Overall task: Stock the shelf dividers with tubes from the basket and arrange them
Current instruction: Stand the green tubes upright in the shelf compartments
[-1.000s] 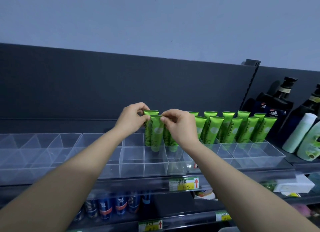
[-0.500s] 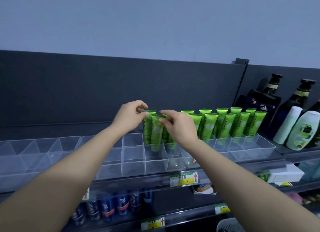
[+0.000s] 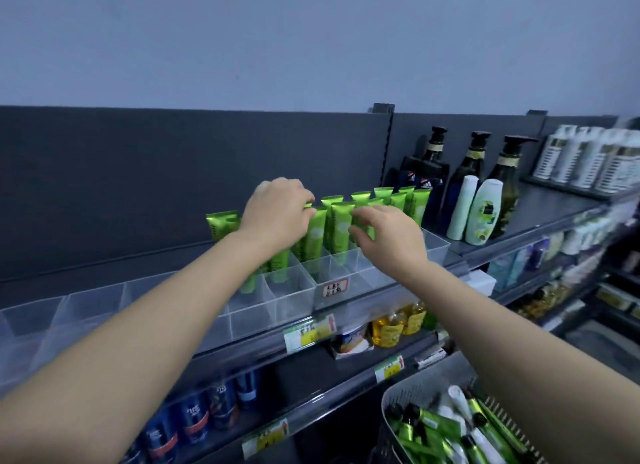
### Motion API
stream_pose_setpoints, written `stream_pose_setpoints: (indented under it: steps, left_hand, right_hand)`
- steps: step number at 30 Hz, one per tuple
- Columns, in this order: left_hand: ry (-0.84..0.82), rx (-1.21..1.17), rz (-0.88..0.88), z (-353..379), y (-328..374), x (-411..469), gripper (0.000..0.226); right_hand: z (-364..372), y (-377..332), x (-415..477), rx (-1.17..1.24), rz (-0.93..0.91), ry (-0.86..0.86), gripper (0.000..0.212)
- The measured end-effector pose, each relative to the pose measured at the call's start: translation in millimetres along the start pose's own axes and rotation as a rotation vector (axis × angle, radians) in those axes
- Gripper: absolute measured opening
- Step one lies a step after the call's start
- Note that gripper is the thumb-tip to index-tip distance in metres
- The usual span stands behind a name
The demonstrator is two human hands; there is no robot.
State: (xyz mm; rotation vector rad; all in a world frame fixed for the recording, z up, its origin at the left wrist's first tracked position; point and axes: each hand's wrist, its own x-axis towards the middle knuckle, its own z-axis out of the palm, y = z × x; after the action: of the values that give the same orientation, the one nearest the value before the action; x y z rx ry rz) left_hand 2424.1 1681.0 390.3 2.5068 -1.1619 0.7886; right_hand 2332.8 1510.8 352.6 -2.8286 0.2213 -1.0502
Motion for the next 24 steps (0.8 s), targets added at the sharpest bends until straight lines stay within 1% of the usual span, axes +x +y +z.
stream_pose_setpoints:
  steps: [4,9,12,19,23,24]
  left_hand:
    - [-0.071,0.103,0.139,24,52,12,0.030]
    - [-0.133,0.070,0.282,60,123,10,0.026]
    - [-0.182,0.053,0.320,81,156,6,0.026]
    - [-0.381,0.089,0.365,146,229,-18,0.022]
    - [-0.490,0.092,0.353,189,257,-39,0.024]
    - [-0.520,0.095,0.343,198,262,-45,0.026]
  right_hand:
    - [-15,48,-30,-0.158,0.113,-0.153,0.038]
    - [-34,112,-72,-0.300,0.276,-0.355,0.050]
    - [-41,141,-97,-0.341,0.327,-0.430,0.049]
    - [-41,210,-166,-0.347,0.416,-0.611,0.036]
    - [-30,237,-203,-0.334,0.430,-0.709,0.046]
    - [-25,243,-211,-0.326,0.430,-0.731,0.045]
